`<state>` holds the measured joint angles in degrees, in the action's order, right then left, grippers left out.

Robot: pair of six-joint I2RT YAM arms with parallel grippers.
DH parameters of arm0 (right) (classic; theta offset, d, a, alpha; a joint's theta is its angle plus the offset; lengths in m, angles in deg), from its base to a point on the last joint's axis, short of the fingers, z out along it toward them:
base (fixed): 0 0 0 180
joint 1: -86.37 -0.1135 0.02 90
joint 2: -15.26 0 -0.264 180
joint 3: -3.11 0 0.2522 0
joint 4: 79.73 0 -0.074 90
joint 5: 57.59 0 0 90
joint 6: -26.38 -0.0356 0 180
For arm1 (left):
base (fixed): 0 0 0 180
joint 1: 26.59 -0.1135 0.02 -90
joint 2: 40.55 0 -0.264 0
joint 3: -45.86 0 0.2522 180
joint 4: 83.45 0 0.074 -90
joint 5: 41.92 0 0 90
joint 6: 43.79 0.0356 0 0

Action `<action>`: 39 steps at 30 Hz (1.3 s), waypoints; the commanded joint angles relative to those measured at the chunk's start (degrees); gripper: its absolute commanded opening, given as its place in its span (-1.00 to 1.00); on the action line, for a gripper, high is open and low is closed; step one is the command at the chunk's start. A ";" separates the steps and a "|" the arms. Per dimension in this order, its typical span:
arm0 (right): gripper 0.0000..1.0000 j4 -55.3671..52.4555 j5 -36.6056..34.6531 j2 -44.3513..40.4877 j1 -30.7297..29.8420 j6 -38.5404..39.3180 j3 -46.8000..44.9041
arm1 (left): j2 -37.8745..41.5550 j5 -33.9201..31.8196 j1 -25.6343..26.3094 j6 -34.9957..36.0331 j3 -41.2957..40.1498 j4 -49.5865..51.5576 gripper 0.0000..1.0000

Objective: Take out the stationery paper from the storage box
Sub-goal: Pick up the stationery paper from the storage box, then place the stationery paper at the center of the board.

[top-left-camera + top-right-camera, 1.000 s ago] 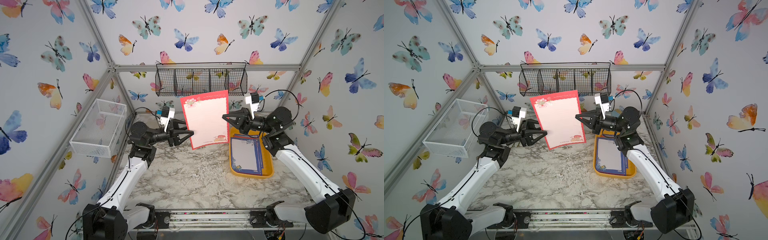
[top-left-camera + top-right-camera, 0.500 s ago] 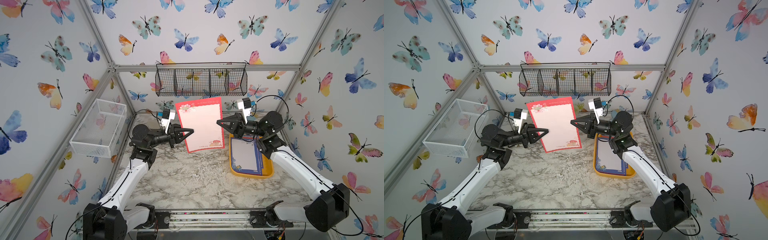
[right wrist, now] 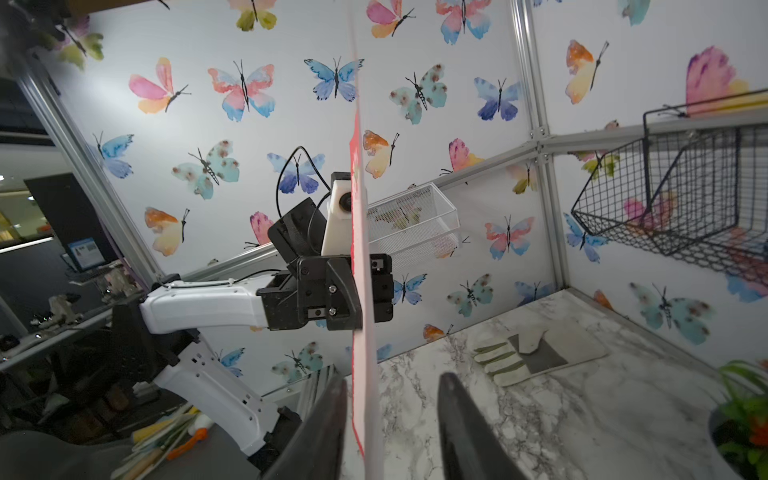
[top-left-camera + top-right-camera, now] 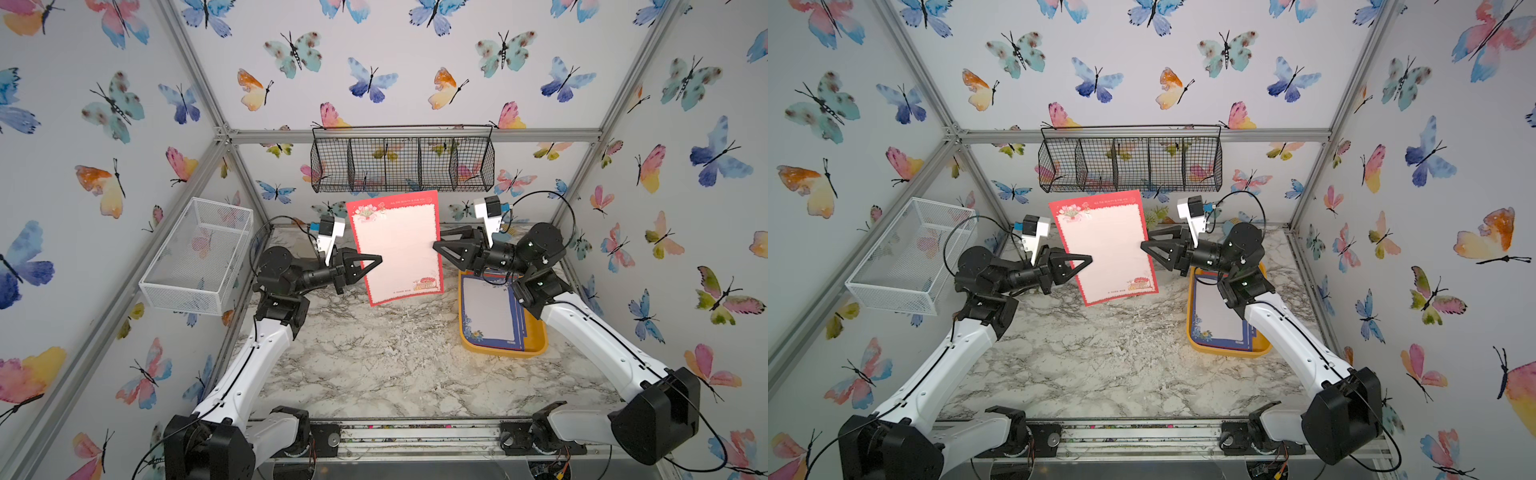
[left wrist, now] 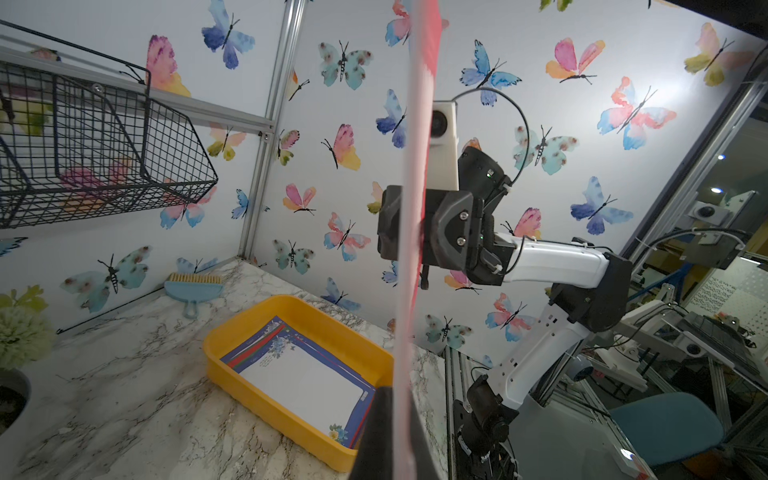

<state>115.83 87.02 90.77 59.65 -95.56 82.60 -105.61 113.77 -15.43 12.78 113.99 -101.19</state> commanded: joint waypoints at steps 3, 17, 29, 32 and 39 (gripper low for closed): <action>0.21 -10.41 -8.02 -4.06 -0.19 6.68 2.10 | -2.08 -1.55 -2.09 15.28 7.49 26.88 -1.00; 0.20 -33.79 -26.17 -5.20 -0.26 11.90 3.21 | -17.53 -5.38 -2.72 20.70 10.39 44.62 -1.00; 0.08 -42.35 -26.78 -0.98 -0.19 11.21 2.15 | -32.50 -12.74 -2.64 25.56 13.53 55.85 -1.00; 0.07 -43.18 -26.96 -0.13 -0.22 11.11 1.94 | -34.96 -13.98 -2.68 26.65 13.34 57.44 -1.00; 0.06 -45.31 -27.70 1.04 -0.22 11.03 1.95 | -38.11 -18.71 -2.76 26.79 11.90 58.91 -1.00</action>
<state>72.07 60.26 91.27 59.65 -84.57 84.90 -142.85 98.30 -17.88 38.00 126.43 -44.96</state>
